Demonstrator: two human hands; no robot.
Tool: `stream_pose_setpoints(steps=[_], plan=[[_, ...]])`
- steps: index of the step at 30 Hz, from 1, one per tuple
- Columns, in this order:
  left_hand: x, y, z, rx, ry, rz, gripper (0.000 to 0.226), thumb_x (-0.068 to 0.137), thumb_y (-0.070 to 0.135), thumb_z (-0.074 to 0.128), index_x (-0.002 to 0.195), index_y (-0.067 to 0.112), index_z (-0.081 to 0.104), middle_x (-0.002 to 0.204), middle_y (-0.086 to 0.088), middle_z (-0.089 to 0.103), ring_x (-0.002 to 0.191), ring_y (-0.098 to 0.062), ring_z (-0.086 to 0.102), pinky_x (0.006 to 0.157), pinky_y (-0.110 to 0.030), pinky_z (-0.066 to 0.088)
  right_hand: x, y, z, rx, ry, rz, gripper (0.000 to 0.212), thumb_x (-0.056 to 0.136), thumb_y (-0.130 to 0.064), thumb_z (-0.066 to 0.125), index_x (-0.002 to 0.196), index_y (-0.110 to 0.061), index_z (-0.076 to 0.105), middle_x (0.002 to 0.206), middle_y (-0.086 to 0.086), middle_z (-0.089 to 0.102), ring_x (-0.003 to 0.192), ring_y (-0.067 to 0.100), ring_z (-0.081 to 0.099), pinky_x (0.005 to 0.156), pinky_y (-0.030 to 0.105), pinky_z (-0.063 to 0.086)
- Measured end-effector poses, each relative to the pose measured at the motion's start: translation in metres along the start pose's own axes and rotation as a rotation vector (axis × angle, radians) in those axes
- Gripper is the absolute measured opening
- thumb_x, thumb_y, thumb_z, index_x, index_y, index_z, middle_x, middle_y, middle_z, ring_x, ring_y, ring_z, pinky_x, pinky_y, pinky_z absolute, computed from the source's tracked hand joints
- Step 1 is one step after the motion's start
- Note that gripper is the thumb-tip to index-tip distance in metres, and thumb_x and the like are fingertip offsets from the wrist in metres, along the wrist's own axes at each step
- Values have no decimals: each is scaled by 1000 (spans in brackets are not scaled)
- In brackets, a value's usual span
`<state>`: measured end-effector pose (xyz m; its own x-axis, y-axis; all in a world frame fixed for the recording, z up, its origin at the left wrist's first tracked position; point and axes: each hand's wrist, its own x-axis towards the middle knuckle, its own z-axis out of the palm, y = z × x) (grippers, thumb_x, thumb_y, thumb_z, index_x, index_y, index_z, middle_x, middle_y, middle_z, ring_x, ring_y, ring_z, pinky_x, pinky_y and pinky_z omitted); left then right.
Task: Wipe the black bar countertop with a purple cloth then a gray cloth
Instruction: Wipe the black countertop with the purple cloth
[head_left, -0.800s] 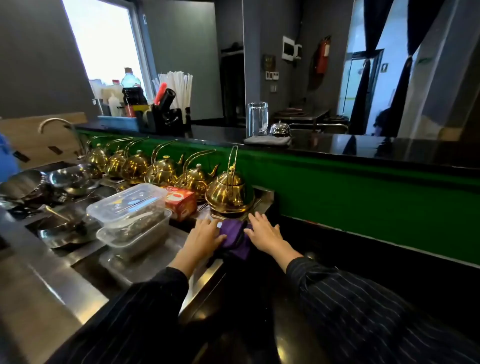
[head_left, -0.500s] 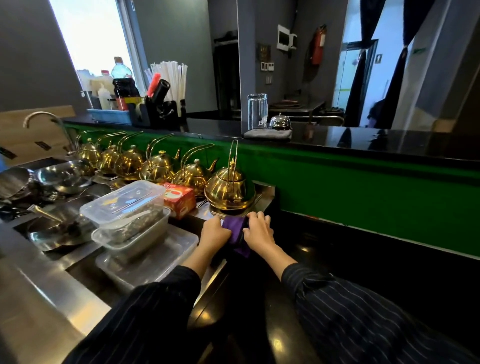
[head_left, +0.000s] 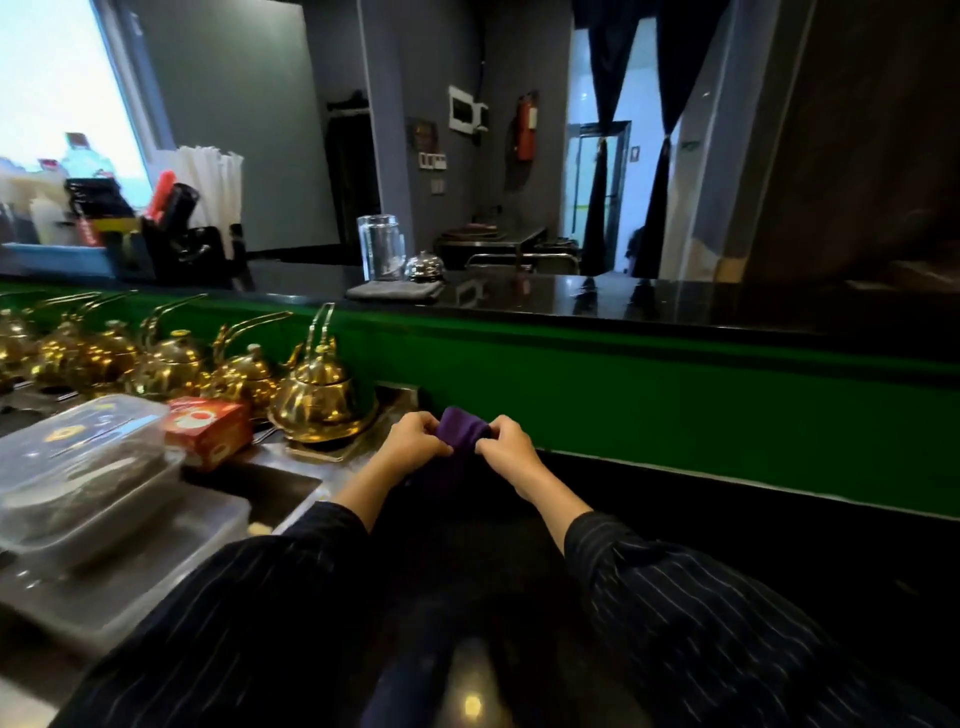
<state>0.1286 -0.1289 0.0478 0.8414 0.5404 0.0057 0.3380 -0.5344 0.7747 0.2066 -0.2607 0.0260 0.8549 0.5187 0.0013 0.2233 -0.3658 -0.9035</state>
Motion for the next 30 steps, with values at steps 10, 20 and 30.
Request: stream_pose_setpoints(steps=[10, 20, 30], plan=[[11, 218, 159, -123, -24, 410, 22, 79, 13, 70, 69, 16, 51, 72, -5, 59, 76, -21, 59, 74, -39, 53, -26, 28, -276, -433, 466, -264, 18, 89, -6, 48, 104, -15, 52, 105, 11, 58, 97, 33, 58, 74, 39, 46], [64, 331, 202, -2, 58, 696, 18, 85, 10, 61, 101, 10, 68, 98, -8, 71, 99, -24, 62, 87, -34, 50, 28, 16, -407, -572, 782, -256, 25, 92, -5, 48, 113, -14, 58, 113, 12, 54, 104, 33, 55, 79, 40, 45], [167, 265, 141, 718, -38, 805, 75, 78, 75, 8, 135, 43, 45, 148, 10, 41, 140, -19, 26, 112, -56, 19, 86, 26, -381, -956, 174, 167, 69, 99, -57, 16, 156, -18, 16, 163, 12, 10, 150, 34, 3, 116, 60, 3]])
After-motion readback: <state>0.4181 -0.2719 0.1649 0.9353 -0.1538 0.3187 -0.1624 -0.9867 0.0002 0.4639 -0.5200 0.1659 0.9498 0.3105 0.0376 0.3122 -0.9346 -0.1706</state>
